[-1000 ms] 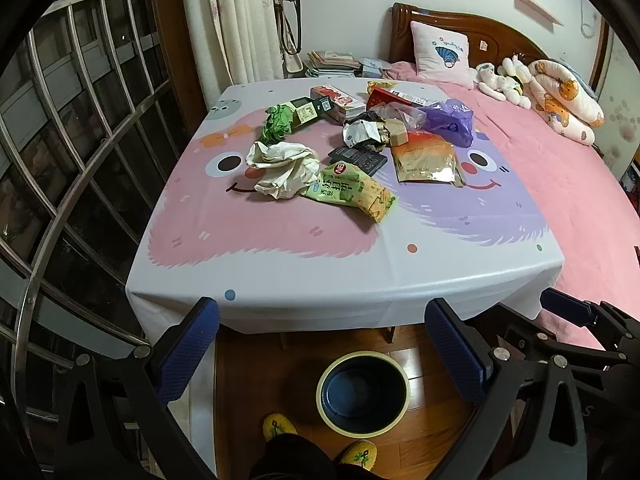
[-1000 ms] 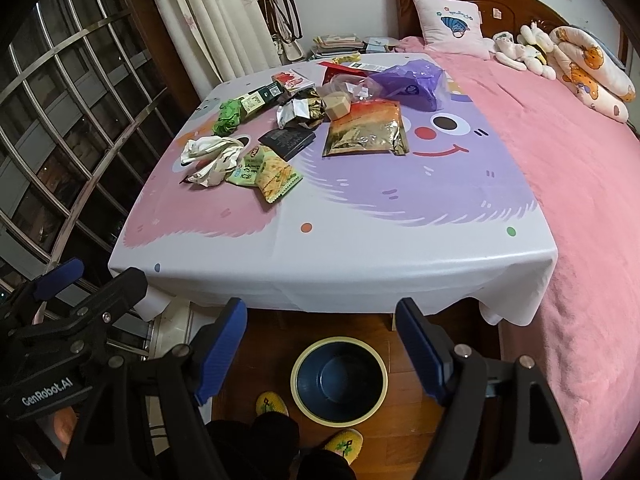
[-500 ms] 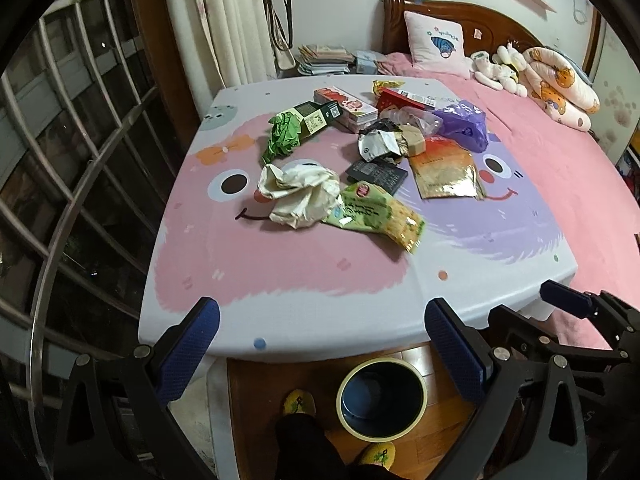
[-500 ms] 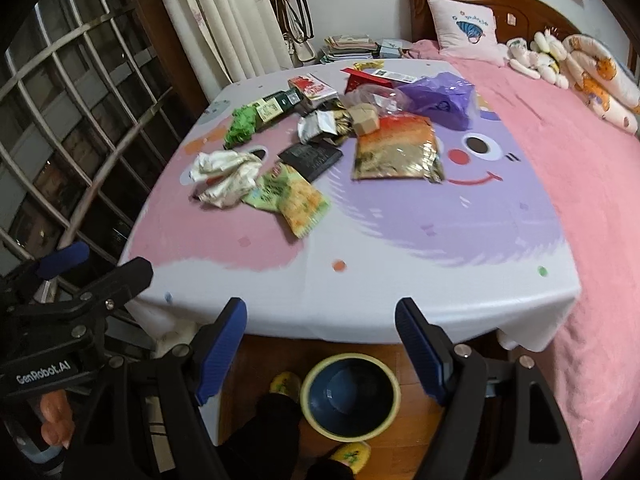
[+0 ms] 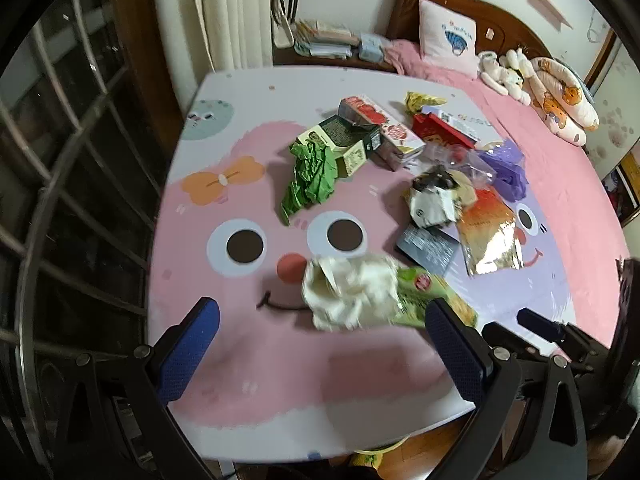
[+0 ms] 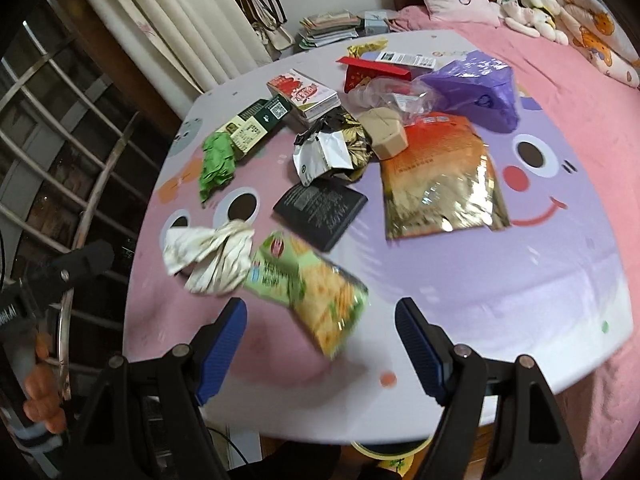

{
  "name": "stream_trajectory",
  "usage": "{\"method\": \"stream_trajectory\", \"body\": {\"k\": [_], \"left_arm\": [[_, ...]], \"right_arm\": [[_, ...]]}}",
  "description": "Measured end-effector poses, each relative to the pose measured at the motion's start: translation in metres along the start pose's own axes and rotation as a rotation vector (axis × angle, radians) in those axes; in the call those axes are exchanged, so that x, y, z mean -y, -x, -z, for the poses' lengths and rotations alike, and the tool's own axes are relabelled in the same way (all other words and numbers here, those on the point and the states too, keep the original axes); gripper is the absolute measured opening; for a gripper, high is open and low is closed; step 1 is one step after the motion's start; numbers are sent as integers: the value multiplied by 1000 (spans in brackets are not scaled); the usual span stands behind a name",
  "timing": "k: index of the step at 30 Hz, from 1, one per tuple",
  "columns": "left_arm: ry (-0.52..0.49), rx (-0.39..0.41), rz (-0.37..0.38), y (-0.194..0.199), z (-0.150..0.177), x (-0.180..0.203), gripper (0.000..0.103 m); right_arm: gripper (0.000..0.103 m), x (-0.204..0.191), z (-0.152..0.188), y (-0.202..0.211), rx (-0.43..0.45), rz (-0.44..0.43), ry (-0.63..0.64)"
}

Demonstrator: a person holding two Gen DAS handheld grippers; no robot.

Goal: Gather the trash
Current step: 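Grasp the white tissue with the left tool while the right tool grasps the green snack bag, then carry both items over the blue bin and open both tools to drop them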

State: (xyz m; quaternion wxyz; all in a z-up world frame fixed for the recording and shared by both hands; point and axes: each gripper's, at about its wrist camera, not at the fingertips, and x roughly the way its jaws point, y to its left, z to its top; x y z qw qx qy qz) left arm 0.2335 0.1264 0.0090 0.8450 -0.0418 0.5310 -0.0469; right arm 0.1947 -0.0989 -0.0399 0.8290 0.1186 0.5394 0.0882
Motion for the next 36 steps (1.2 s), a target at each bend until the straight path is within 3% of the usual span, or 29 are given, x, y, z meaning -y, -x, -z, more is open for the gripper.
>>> {"method": "stream_trajectory", "body": {"k": [3, 7, 10, 16, 19, 20, 22, 24, 28, 36], "left_arm": [[-23, -43, 15, -25, -21, -7, 102], [-83, -157, 70, -66, -34, -8, 102], [-133, -226, 102, -91, -35, -5, 101], [-191, -320, 189, -124, -24, 9, 101], [-230, -345, 208, -133, -21, 19, 101], [-242, -355, 210, -135, -20, 23, 101], [-265, -373, 216, -139, -15, 30, 99], [-285, -400, 232, -145, -8, 36, 90], [-325, -388, 243, -142, -2, 49, 70], [-360, -294, 183, -116, 3, 59, 57]], "right_arm": [[71, -3, -10, -23, -22, 14, 5], [64, -3, -15, -51, -77, 30, -4], [63, -1, -11, -63, -104, 38, -10], [50, -4, -4, -69, -102, 47, -14], [36, -6, -2, -69, -102, 42, -16], [25, -7, -1, -69, -106, 32, -18], [20, -9, 3, -67, -103, 29, -25], [13, -12, 5, -64, -100, 29, -27], [4, -18, 8, -57, -102, 7, -33], [2, -25, 10, -34, -93, -25, -28]]}}
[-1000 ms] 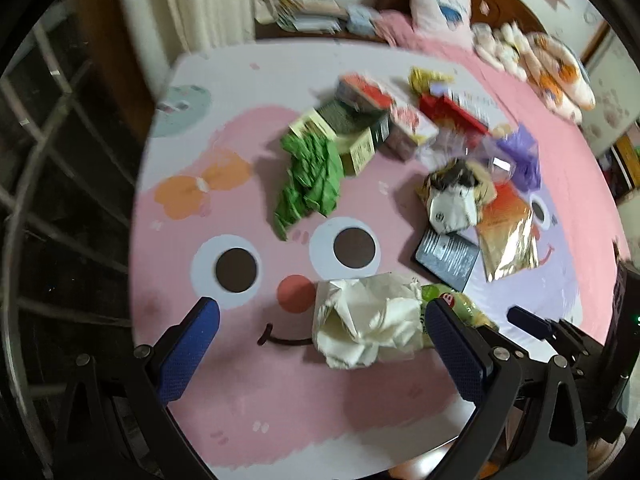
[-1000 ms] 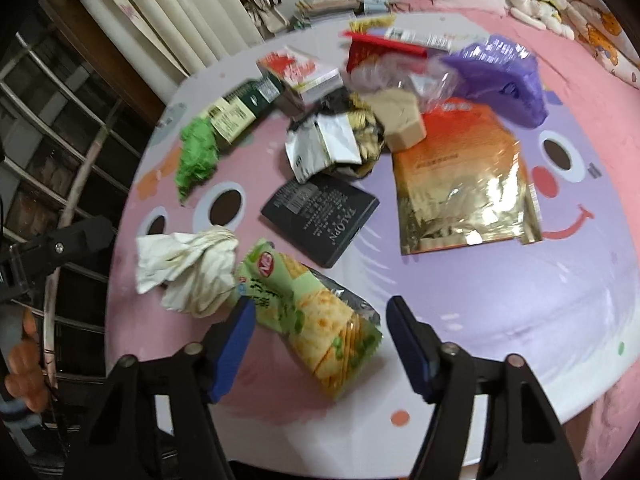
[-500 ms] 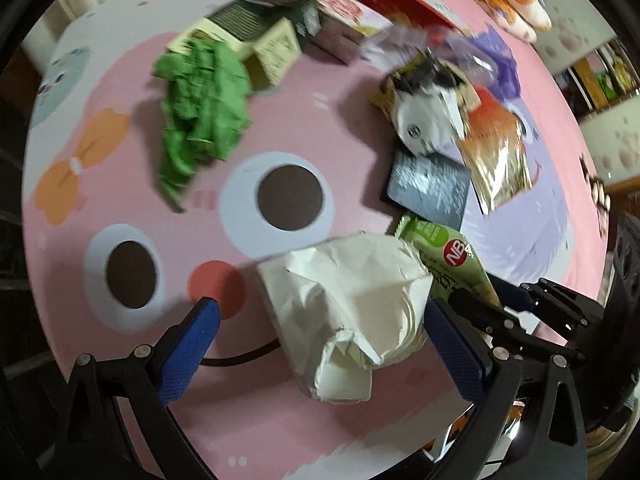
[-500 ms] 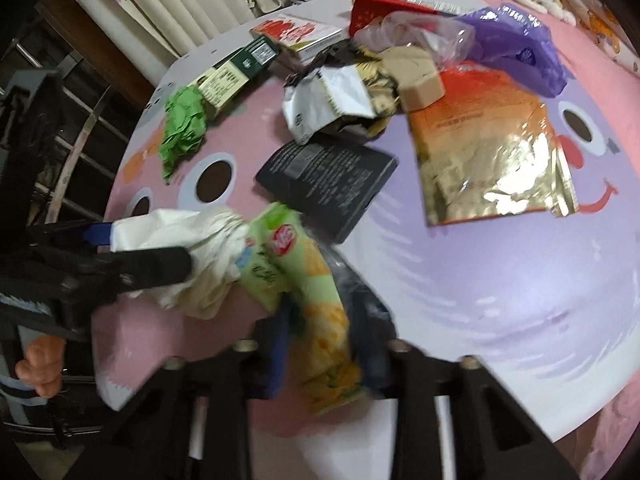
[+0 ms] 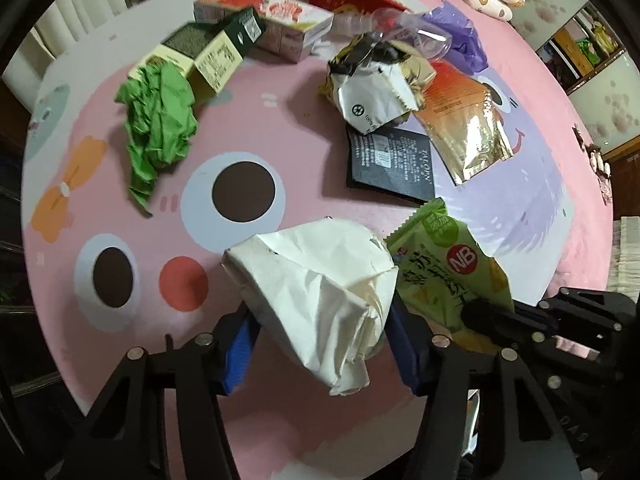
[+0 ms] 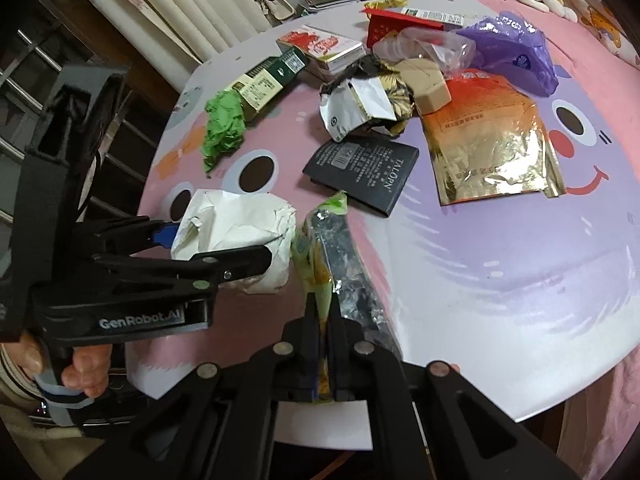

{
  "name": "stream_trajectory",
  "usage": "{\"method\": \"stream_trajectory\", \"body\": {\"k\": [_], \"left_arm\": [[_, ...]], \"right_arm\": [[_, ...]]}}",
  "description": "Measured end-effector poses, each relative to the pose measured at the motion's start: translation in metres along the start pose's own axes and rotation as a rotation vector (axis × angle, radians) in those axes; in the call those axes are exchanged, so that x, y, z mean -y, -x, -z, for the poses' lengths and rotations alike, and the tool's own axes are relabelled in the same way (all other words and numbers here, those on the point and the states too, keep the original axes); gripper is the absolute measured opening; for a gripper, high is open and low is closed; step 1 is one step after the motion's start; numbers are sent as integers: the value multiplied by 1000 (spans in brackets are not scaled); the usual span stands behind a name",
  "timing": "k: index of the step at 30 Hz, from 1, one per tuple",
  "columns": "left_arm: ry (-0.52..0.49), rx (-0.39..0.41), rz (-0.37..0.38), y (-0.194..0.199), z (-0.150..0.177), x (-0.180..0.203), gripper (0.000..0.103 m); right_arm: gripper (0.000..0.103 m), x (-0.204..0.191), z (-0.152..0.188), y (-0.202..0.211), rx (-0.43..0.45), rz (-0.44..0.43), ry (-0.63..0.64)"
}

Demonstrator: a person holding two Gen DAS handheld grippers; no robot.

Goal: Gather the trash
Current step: 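Carry both items over the blue bin and open both tools to drop them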

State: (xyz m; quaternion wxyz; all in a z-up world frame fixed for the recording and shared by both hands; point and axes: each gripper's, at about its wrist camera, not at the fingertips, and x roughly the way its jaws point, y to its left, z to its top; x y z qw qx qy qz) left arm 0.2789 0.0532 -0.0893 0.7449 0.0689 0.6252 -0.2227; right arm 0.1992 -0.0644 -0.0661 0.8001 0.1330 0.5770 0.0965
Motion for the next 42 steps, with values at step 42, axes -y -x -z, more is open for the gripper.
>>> {"method": "stream_trajectory", "body": {"k": [42], "left_arm": [[359, 59, -237, -19, 233, 237, 57]], "right_arm": [[2, 172, 202, 25, -252, -192, 210]]}}
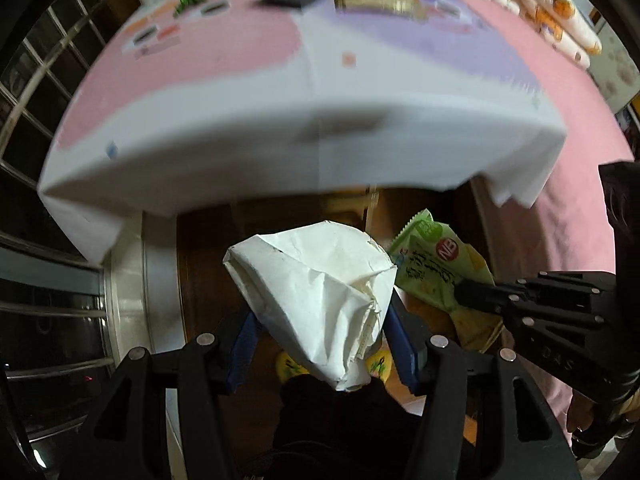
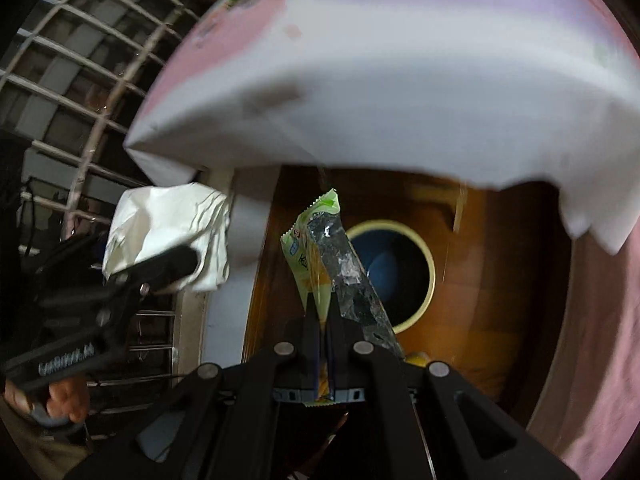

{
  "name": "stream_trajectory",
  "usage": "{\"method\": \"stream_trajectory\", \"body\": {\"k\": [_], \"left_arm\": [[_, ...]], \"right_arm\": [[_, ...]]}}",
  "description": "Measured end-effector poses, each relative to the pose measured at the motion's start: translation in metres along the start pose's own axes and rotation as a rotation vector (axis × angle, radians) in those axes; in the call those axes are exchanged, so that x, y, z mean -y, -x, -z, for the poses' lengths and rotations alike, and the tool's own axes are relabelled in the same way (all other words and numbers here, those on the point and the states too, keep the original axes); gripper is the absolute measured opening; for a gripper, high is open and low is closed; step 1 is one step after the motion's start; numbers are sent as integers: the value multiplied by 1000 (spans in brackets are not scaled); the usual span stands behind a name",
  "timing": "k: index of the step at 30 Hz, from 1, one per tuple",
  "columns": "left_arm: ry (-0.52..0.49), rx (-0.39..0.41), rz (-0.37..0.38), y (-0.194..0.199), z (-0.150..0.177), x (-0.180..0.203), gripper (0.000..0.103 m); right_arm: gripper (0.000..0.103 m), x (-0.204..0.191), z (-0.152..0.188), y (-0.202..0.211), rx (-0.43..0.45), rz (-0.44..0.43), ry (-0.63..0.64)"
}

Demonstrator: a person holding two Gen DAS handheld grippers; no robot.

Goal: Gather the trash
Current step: 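Carry both items over the blue bin and open both tools to drop them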

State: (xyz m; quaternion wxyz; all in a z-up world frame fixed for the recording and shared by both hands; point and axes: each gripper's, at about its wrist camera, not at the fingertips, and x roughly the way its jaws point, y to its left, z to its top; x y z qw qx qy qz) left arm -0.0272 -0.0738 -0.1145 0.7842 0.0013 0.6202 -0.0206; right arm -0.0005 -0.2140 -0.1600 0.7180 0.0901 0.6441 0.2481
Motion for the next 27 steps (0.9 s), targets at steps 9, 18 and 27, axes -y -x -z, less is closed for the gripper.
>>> {"method": "stream_trajectory", "body": {"k": [9, 18, 27], "left_arm": [[32, -93, -4, -129, 31, -4, 59], [26, -105, -30, -232, 43, 0, 68], [24, -98, -34, -254, 41, -23, 94]], "right_arm": [[2, 49, 21, -131, -103, 75, -119], [7, 90, 16, -242, -78, 102, -221], [43, 103, 19, -268, -57, 145, -241]]}}
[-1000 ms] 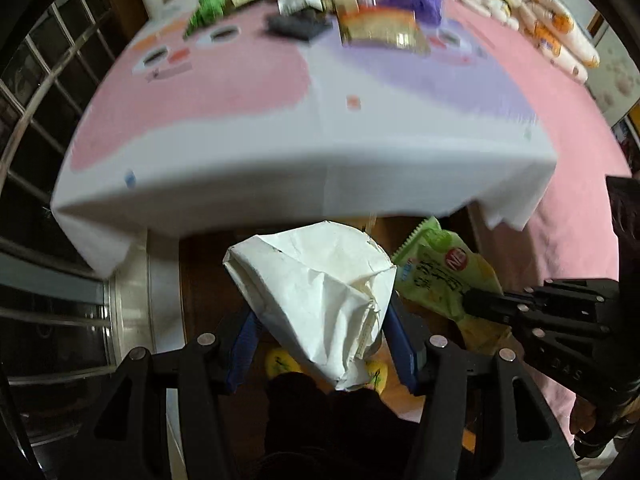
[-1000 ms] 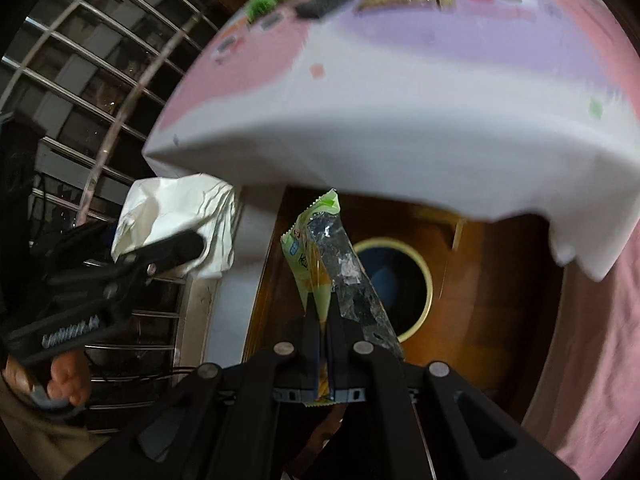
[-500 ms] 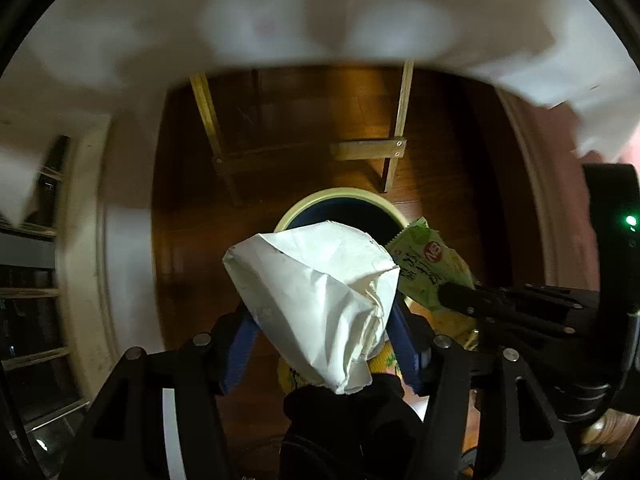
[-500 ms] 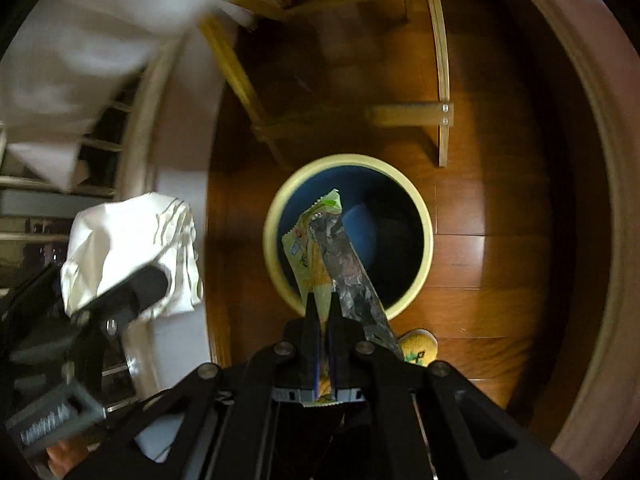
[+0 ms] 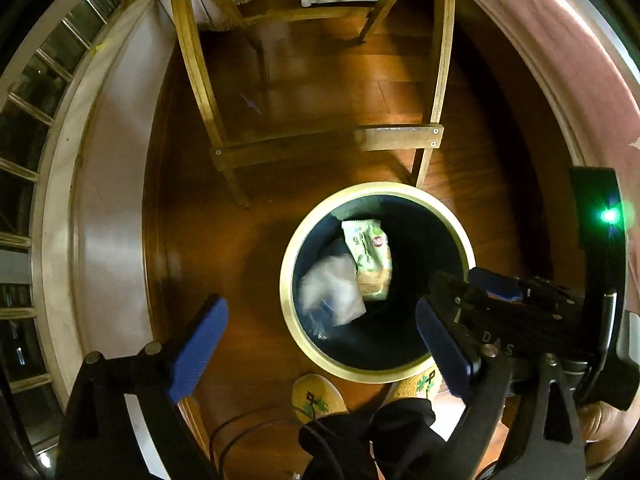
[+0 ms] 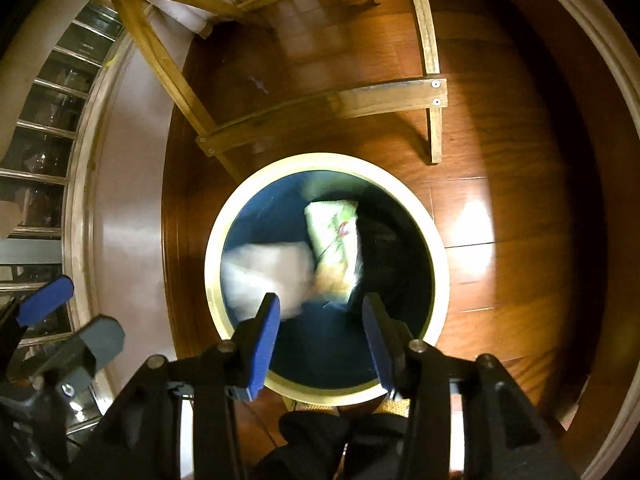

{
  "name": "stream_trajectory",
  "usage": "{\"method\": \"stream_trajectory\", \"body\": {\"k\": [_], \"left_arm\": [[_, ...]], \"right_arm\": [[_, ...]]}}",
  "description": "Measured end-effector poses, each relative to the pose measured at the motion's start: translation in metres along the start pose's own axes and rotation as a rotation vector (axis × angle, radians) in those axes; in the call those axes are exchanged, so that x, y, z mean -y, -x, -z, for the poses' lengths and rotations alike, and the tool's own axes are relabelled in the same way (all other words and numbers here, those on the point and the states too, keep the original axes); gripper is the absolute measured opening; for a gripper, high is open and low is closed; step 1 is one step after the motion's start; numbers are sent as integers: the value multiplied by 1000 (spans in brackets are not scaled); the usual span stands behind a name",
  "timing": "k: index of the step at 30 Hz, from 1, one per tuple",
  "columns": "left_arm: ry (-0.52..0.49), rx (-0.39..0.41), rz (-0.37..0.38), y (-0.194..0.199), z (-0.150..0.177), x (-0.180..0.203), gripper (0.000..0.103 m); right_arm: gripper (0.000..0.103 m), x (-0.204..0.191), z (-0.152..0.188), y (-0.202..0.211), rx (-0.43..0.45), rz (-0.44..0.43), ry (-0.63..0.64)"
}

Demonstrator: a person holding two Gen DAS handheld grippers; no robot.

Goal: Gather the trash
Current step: 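Carry both items over the blue bin and open both tools to drop them, then raise both tools back toward the table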

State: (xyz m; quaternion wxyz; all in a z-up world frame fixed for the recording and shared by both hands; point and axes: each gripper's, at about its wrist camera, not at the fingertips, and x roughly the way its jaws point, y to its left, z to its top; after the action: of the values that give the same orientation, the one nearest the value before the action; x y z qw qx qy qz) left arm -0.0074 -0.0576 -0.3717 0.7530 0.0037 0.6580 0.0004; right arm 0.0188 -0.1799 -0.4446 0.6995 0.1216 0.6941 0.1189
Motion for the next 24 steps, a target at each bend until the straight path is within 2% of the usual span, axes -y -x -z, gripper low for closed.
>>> {"method": "stream_trajectory", "body": {"k": [3, 7, 11, 19, 24], "left_arm": [[8, 5, 9, 5, -2, -7, 94], [-16, 20, 18, 24, -4, -15, 94], [-36, 38, 30, 66, -7, -20, 94], [-50, 122, 35, 184, -23, -36, 94], [-85, 226, 28, 269, -35, -44, 94]], "right_arm": [[43, -2, 1, 2, 10, 7, -9], [43, -8, 7, 25, 21, 21, -27], [43, -19, 12, 61, 31, 24, -31], [43, -60, 19, 174, 111, 14, 20], [43, -85, 25, 243, 179, 14, 65]]}}
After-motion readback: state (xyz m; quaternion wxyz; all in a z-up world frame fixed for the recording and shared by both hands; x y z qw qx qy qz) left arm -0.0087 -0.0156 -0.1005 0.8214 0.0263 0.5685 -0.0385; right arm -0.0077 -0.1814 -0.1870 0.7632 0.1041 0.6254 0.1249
